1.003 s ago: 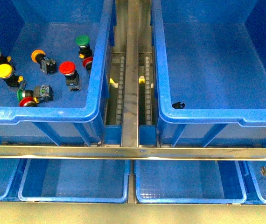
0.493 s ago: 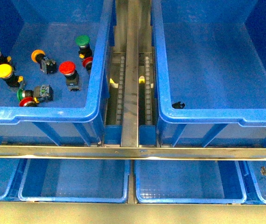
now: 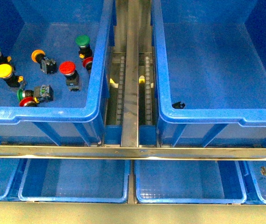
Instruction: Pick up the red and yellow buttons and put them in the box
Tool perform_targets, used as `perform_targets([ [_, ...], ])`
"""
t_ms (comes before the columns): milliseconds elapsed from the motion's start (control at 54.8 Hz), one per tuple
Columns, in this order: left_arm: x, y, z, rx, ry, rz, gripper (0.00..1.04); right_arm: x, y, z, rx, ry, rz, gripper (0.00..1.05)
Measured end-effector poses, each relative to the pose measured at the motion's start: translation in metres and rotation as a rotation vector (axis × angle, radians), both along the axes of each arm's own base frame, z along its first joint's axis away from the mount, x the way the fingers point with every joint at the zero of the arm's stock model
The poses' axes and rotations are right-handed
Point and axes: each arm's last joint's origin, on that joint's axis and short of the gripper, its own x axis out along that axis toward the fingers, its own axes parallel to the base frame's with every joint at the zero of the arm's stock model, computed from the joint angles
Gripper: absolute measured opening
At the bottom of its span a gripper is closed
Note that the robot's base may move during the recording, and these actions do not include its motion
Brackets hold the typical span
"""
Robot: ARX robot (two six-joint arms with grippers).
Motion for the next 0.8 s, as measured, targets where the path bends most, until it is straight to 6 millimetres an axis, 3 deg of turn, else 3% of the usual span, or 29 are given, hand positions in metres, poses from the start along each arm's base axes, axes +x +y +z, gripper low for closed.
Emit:
perform_targets([
  [365, 0.000, 0.000, 0.000, 0.000, 0.000, 0.000, 0.97, 0.000, 0.000, 0.000, 0.000, 0.000, 0.000, 0.98],
  [420, 0.000, 0.001, -0.001, -0.061, 0.112, 0.054, 0.97, 0.000, 0.000, 0.000, 0.000, 0.000, 0.000, 0.98],
  [456, 0.002, 0.002, 0.001, -0.136, 0.312, 0.107, 0.97, 0.000, 0.000, 0.000, 0.000, 0.000, -0.003, 0.98],
  [511, 0.012, 0.008, 0.006, -0.248, 0.620, 0.187, 0.97, 0.000, 0.000, 0.000, 0.000, -0.001, 0.000, 0.98],
  [547, 0.020, 0.012, 0.009, -0.279, 0.674, 0.191, 0.97, 0.000, 0.000, 0.000, 0.000, -0.001, 0.000, 0.98],
  [730, 0.066, 0.036, 0.032, -0.206, 0.667, 0.093, 0.97, 0.000, 0.000, 0.000, 0.000, -0.001, -0.001, 0.98],
  [803, 0.100, 0.043, 0.044, -0.072, 0.656, -0.028, 0.97, 0.000, 0.000, 0.000, 0.000, -0.001, 0.000, 0.98],
])
